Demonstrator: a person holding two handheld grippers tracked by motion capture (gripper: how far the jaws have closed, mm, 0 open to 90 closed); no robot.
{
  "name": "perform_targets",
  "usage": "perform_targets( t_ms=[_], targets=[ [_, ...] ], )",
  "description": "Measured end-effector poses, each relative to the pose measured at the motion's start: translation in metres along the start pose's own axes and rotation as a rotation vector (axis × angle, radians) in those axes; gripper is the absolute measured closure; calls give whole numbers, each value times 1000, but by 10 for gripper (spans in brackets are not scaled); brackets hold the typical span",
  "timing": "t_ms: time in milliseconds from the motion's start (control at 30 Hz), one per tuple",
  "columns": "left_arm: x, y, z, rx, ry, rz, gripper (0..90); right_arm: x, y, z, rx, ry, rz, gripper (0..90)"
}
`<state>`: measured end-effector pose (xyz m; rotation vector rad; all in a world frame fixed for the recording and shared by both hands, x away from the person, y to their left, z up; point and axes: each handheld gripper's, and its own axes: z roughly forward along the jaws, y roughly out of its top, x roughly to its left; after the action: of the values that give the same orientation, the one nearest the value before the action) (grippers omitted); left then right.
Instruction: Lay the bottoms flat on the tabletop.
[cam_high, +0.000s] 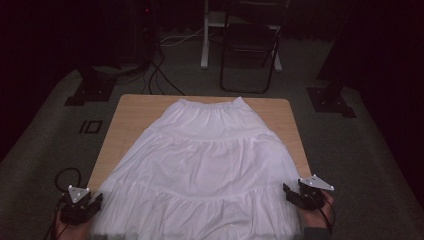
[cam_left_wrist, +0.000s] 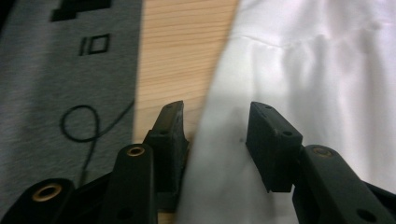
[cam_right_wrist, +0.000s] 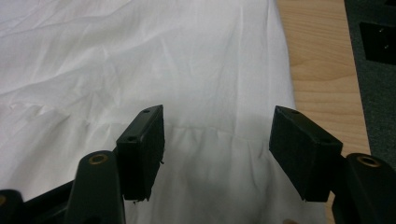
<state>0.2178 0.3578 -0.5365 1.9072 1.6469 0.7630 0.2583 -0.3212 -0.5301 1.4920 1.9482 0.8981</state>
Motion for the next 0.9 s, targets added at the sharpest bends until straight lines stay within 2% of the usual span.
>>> perform_targets(
  t_ms=[33, 67, 100, 133, 167, 233, 300, 467, 567, 700, 767, 800, 867, 900],
  targets=[
    [0, 0, 1, -3, -20, -8, 564, 0, -1, 1, 4, 1, -1, 354],
    [2, 1, 2, -7, -45, -20, 600, 1, -1, 1, 5, 2, 0, 354],
    [4, 2, 3, -9, -85, -19, 733, 1, 0, 2, 5, 3, 0, 354],
    [4, 2, 3, -9, -85, -19, 817, 1, 0, 2, 5, 3, 0, 354],
    [3, 3, 4, -5, -70, 6, 891, 1, 0, 3, 4, 4, 0, 354],
    [2, 8, 5, 17, -23, 45, 899, 0, 0, 2, 3, 2, 2, 356],
    [7, 13, 5, 23, 19, 46, 900, -1, 0, 1, 2, 1, 3, 356],
    [36, 25, 2, -5, 139, -18, 900, -7, 0, -3, -6, -17, 12, 358],
    [52, 28, 3, -6, 206, -63, 900, -12, -1, -5, -10, -29, 23, 361],
    [58, 30, 11, 6, 282, -109, 900, -16, -4, -6, -7, -38, 35, 367],
    [52, 33, 13, 0, 284, -117, 861, -17, -4, -7, -3, -44, 36, 372],
    [47, 34, 13, -13, 277, -103, 783, -17, -5, -7, 0, -50, 31, 379],
    [35, 36, 12, -42, 227, -79, 677, -18, -6, -8, 7, -58, 26, 395],
    [28, 37, 12, -48, 218, -61, 653, -19, -6, -9, 9, -60, 23, 408]
  ],
)
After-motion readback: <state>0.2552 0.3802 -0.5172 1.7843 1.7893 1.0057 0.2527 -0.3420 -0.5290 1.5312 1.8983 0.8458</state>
